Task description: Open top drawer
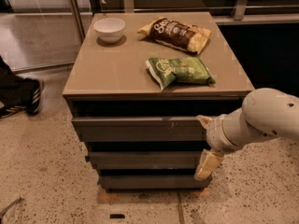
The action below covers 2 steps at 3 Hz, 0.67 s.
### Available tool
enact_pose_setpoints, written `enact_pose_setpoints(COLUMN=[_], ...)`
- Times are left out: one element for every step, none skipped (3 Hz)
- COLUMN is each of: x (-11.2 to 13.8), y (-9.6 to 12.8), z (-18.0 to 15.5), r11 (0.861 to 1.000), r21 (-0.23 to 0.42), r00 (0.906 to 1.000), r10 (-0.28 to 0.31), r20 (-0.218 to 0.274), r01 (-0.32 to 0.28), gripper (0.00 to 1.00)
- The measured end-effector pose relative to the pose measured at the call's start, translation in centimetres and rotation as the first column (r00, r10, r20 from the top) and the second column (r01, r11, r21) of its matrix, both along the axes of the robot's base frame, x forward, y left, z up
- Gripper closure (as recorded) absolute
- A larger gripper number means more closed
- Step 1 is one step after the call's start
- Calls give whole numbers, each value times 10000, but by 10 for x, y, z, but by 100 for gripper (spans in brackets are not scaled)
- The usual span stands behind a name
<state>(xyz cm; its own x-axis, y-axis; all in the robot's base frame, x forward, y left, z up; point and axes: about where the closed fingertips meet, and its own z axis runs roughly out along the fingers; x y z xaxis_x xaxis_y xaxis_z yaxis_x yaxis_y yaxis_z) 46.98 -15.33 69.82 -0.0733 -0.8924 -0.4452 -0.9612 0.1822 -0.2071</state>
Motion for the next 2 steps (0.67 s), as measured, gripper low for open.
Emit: enact_pose_setpoints(x=[18, 38], y=[1, 0], z=[-10, -14], r11=[9996, 9989], r21=[-110, -280], r00=[9991, 9977], r10=[258, 400], r20=[344, 556], r01=[-254, -385], gripper=[0, 0])
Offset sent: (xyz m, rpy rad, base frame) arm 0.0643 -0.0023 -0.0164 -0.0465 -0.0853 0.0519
